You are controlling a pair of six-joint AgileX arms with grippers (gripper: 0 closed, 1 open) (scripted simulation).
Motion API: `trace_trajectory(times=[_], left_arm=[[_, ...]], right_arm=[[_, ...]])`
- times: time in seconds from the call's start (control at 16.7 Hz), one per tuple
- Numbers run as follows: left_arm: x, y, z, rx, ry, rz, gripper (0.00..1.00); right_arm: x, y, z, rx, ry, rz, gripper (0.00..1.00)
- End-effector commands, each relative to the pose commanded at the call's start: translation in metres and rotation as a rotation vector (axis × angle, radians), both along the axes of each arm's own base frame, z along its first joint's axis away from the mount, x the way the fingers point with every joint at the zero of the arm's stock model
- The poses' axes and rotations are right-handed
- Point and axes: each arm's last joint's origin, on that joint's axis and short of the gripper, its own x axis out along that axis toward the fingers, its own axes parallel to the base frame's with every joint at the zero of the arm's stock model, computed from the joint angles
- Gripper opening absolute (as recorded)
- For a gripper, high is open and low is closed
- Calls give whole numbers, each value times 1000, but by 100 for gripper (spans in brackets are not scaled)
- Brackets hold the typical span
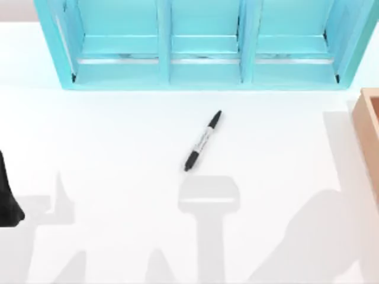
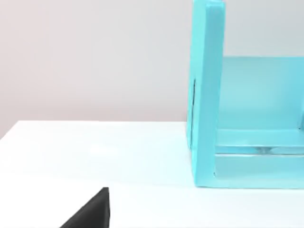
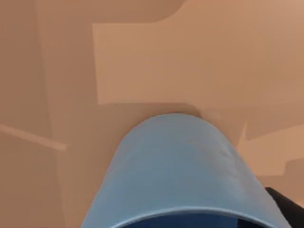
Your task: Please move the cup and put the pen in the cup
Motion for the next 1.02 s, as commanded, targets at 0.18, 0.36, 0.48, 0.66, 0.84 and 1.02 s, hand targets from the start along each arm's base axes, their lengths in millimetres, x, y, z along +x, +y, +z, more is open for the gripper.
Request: trace_trajectory(times=[0.18,0.36,0.48,0.66,0.84,1.02], left_arm=[[0,0,0,0,0,0,100],[0,0,0,0,0,0,100],[0,0,0,0,0,0,100],[0,0,0,0,0,0,100],[0,0,0,0,0,0,100],[0,0,0,0,0,0,100]], right_arm=[[0,0,0,0,0,0,0],[3,4,5,-2,-4,-1,0],[12,19,21,-3,-12,-2,0],[22,59,62,-1,-4,-6,0],[18,109,105,2,33,0,0],[6,144,142,-1,8,0,0]])
